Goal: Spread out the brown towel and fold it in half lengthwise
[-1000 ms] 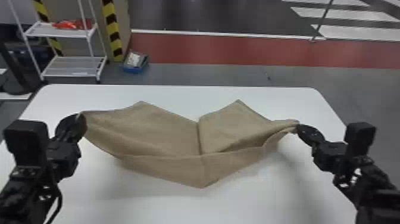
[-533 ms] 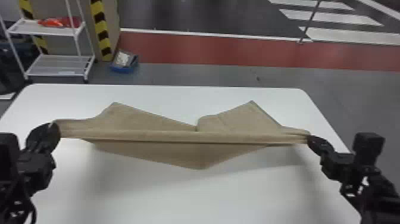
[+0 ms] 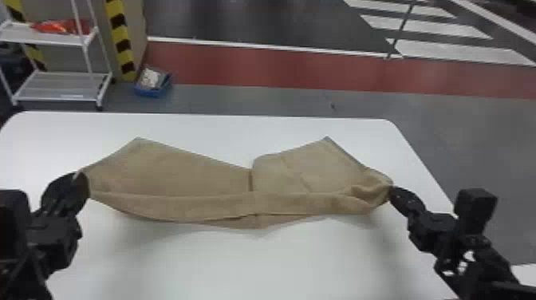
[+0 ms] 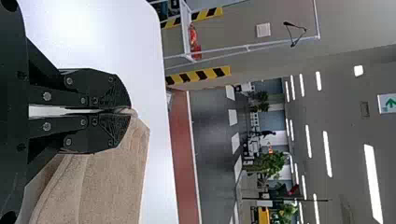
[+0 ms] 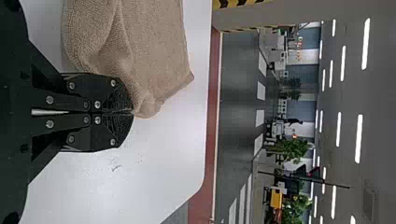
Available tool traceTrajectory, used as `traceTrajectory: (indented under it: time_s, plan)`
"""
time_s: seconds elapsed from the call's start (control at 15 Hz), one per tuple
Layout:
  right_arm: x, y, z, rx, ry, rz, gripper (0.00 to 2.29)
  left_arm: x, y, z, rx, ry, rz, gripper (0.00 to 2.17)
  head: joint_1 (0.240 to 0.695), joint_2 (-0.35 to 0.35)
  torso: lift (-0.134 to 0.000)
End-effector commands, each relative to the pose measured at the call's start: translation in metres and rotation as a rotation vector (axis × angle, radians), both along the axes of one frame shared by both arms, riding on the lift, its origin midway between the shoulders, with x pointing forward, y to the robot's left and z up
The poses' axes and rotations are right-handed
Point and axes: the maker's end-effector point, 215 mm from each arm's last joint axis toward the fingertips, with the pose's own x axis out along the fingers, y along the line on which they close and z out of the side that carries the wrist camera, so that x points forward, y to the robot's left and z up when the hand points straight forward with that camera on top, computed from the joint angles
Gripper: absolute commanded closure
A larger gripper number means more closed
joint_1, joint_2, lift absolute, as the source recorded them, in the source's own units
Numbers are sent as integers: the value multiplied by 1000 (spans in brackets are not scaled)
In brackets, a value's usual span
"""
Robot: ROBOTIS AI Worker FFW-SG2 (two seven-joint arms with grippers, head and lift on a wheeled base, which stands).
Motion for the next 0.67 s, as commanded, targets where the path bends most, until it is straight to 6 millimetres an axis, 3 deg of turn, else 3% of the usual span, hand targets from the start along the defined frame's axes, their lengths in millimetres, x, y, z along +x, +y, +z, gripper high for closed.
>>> traceTrajectory:
  time_s: [0.0,0.2,0.33,0.47,0.6]
  plan:
    - [30,0,32,-2,-40,6,1652,21,12,23,-26,-26,16,1089,695,-182,-125]
    - [110,10,67,60,-70,73,1652,77,29,34,-108,0,23,1089,695,-151,-125]
    - [158,30,110,57,-134,140,1652,125,43,54,-116,-37,57,1089,695,-127,-125]
    - [200,48,156,27,-211,187,1652,169,58,92,-133,-117,88,1089,633,-80,-125]
    - [237,51,203,14,-291,200,1652,206,71,135,-144,-200,110,1089,568,-52,-125]
